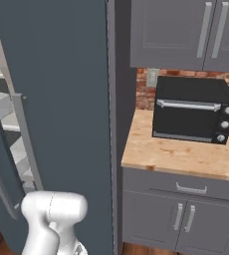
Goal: Open the freezer door, pick up the ice cube tray from the freezer, and place it on the dining counter.
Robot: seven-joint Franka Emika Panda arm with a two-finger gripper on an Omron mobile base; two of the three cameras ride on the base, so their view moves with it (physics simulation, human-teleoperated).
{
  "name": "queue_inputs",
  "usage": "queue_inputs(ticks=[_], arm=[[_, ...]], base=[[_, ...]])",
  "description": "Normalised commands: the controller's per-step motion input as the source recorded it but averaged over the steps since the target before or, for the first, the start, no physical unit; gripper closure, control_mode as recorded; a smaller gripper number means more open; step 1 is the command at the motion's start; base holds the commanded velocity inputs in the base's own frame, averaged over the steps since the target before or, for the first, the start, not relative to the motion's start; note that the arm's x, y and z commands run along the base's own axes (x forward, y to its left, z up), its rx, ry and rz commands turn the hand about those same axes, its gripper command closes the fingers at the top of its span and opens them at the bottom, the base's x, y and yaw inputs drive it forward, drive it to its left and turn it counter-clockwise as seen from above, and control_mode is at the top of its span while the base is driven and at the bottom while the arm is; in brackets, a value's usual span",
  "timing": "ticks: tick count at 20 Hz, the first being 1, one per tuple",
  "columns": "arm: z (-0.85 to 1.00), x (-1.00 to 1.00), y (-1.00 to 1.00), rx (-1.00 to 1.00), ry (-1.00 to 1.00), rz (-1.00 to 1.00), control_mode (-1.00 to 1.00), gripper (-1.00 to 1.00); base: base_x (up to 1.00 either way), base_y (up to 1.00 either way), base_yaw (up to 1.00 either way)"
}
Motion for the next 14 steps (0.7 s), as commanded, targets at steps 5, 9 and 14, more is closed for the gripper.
queue_inputs(ticks=[5,9,14], arm=[[0.00,-0.78,0.31,-0.02,0.00,0.03,-1.00,1.00],[0.00,-0.68,0.33,-0.02,0.00,0.05,-1.00,1.00],[0.00,-0.57,0.32,-0.01,0.00,0.05,-1.00,1.00]], base=[[0.00,0.00,0.00],[0.00,0.00,0.00],[0.00,0.00,0.00]])
